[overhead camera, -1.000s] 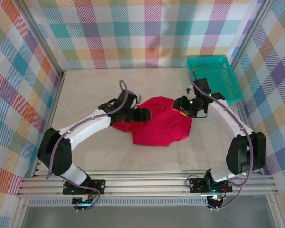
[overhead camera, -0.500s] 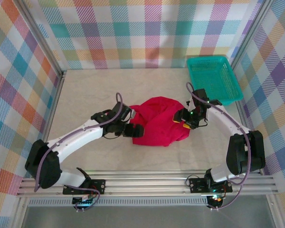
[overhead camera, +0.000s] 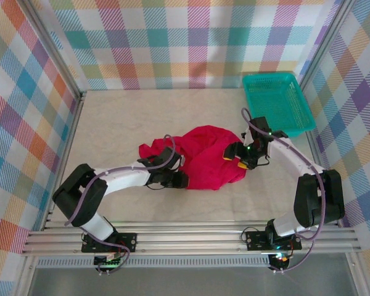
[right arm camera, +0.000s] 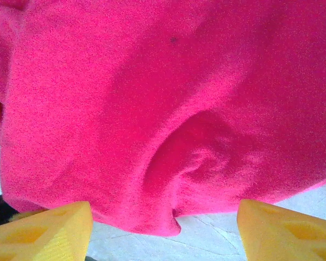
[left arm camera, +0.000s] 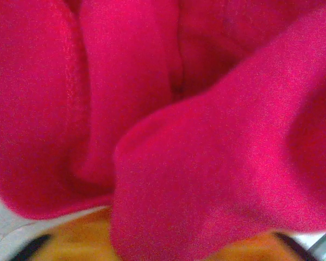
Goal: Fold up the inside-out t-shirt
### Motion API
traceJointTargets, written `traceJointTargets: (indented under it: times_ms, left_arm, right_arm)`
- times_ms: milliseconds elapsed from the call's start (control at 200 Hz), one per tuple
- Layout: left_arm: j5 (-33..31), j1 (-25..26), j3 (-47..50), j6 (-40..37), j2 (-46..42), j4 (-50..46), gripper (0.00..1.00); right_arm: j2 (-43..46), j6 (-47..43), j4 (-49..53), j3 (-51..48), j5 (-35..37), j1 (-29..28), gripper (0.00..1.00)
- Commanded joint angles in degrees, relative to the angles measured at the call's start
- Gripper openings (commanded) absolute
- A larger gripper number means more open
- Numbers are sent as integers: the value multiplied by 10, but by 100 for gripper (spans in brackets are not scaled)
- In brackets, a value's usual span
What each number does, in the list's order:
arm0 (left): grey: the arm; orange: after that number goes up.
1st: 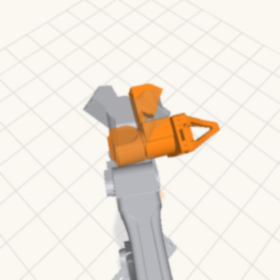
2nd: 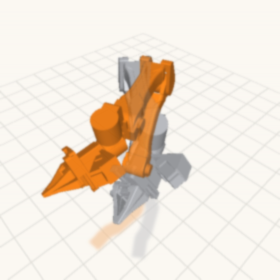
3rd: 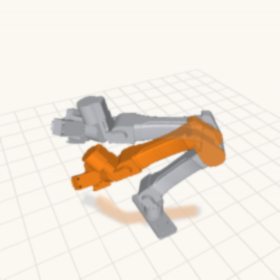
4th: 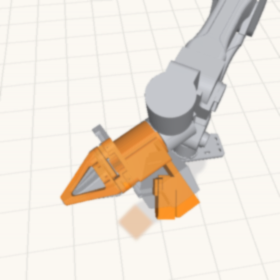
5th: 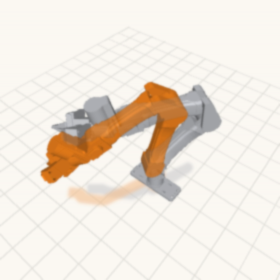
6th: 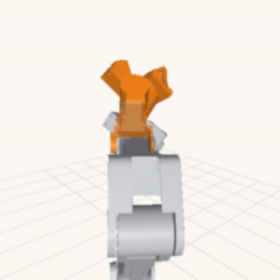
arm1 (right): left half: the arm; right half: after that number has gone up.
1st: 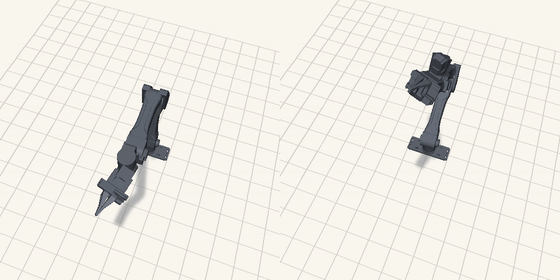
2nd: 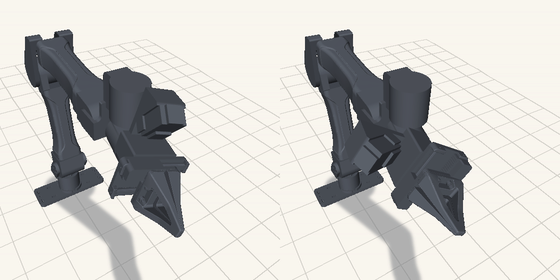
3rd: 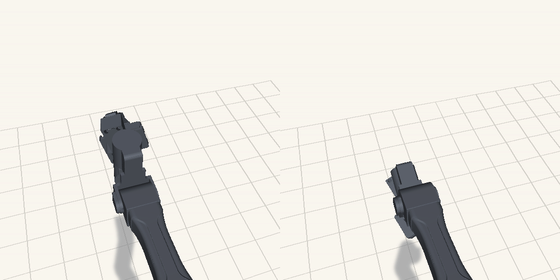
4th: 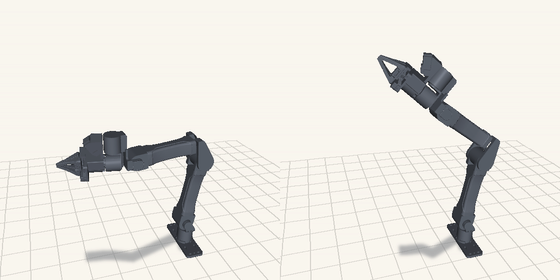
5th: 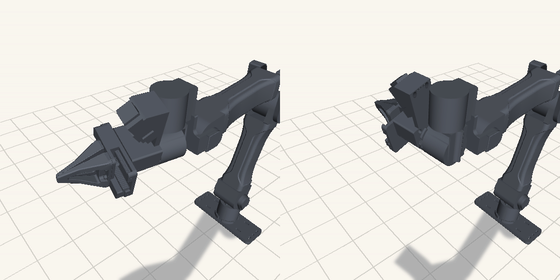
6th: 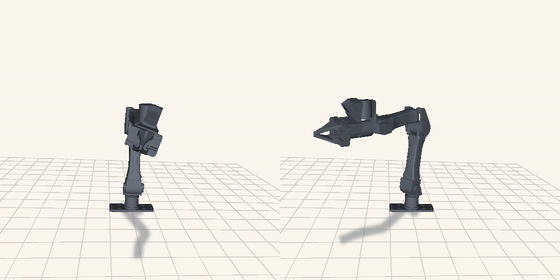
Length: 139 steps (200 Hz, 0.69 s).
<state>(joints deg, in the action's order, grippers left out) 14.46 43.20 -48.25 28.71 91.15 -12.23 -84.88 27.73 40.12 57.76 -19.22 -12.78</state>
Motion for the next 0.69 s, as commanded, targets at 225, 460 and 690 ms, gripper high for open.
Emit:
traceJointTargets:
  times_ms: [225,460,690]
  left_arm:
    - [-107,-98,-319,-65,-113,-256,0]
    - [-66,-176,-433,-98,-70,-271,0]
    - [-28,-212,-460,-99,-12,-277,0]
  right_arm:
    - [1,-25,15,19,20,-2,71]
    - [-28,-25,14,70,1,-3,71]
    - [-70,-12,-27,121,-46,-44,75]
